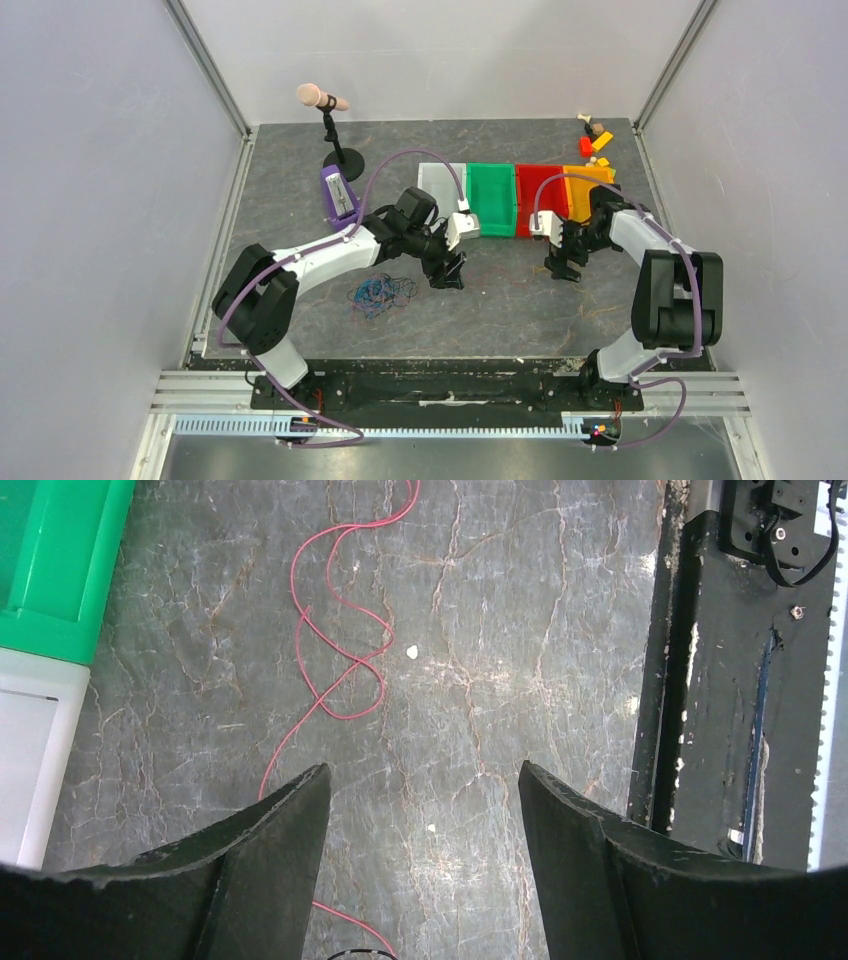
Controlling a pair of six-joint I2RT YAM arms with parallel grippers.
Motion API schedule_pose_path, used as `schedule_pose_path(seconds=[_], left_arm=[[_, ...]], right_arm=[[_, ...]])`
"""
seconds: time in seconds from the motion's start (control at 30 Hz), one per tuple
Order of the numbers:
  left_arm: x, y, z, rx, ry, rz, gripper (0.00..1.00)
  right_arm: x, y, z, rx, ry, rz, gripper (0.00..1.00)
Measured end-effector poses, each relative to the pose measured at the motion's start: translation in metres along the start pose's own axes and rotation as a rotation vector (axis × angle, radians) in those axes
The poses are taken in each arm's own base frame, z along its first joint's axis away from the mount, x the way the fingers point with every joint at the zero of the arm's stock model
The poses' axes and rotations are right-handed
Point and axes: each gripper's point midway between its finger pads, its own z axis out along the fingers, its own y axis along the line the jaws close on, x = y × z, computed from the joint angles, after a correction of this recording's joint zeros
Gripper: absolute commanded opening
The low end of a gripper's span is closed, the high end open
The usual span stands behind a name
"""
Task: Untangle the cables
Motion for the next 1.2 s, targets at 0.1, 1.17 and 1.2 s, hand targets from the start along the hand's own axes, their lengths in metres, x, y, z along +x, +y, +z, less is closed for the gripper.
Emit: schedule_pose_path(seconds=[0.1, 1.17, 1.2], left_arm=[[0.0, 0.0, 0.0, -0.002, 0.001, 0.0, 0.77], [-0.051, 0.034, 0.094, 0.01, -0.248, -0.154, 0.77], [-0.052, 0.032, 0.1, 0.016, -0.25, -0.171, 0.77]], right_arm=[[0.01, 0.002, 0.008, -0.028, 0.027, -0.015, 0.7], [0.001, 0.007, 0.002, 0.049, -0.008, -0.002, 0.0], [-0.001, 0.007, 0.001, 0.052, -0.012, -0.002, 0.0]])
